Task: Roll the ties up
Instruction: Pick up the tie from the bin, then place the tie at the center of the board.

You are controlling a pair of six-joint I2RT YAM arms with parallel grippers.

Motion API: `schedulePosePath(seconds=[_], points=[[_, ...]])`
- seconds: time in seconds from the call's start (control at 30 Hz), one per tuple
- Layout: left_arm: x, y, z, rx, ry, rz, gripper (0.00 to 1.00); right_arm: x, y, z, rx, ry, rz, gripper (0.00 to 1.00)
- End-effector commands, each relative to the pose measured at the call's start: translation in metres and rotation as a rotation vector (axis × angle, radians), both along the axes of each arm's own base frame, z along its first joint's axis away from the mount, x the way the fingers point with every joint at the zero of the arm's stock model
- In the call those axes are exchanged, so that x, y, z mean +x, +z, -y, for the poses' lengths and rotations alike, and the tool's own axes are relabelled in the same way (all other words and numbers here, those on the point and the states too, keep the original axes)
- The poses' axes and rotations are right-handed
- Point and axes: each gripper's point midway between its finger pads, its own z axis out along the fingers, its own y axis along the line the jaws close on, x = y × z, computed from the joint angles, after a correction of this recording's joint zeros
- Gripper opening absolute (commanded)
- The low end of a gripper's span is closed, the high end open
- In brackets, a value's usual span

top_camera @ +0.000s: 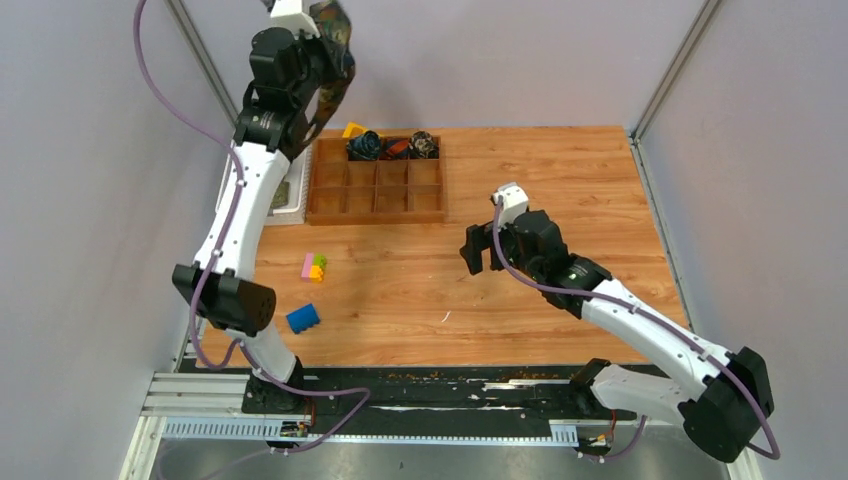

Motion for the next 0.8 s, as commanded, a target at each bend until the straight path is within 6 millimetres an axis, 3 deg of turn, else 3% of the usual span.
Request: schedulePosePath(seconds=[0.0, 0.07, 0.13, 0.23, 0.37, 0.4, 0.6, 0.7, 0.77], points=[[-0.060, 0.089, 0.032, -0.025, -0.043, 0.180, 0.00, 0.006, 0.058, 0.019, 0.102, -0.117, 0.127, 0.90], [-0.074, 0.097, 0.059, -0.040, -0.106, 0.197, 0.00, 0.003, 0.077, 0.034, 0.135, -0.187, 0.157, 0.90], [-0.087, 0.094, 0.092, -0.033, -0.173, 0.185, 0.00, -0.001, 0.095, 0.054, 0.165, -0.283, 0.182, 0.90], [-0.107, 0.064, 0.143, -0.004, -0.279, 0.114, 0.00, -0.011, 0.116, 0.091, 0.209, -0.433, 0.220, 0.90], [-0.154, -0.009, 0.222, 0.029, -0.423, 0.002, 0.00, -0.032, 0.139, 0.136, 0.264, -0.584, 0.274, 0.89], [-0.167, -0.043, 0.242, 0.050, -0.464, -0.038, 0.00, -0.038, 0.145, 0.145, 0.282, -0.606, 0.290, 0.89], [-0.235, -0.162, 0.334, 0.111, -0.596, -0.205, 0.00, -0.063, 0.165, 0.189, 0.314, -0.732, 0.339, 0.87], [-0.250, -0.197, 0.381, 0.064, -0.660, -0.274, 0.00, -0.070, 0.172, 0.195, 0.343, -0.738, 0.350, 0.86], [-0.257, -0.202, 0.415, 0.072, -0.689, -0.276, 0.00, -0.073, 0.174, 0.196, 0.352, -0.733, 0.346, 0.85]])
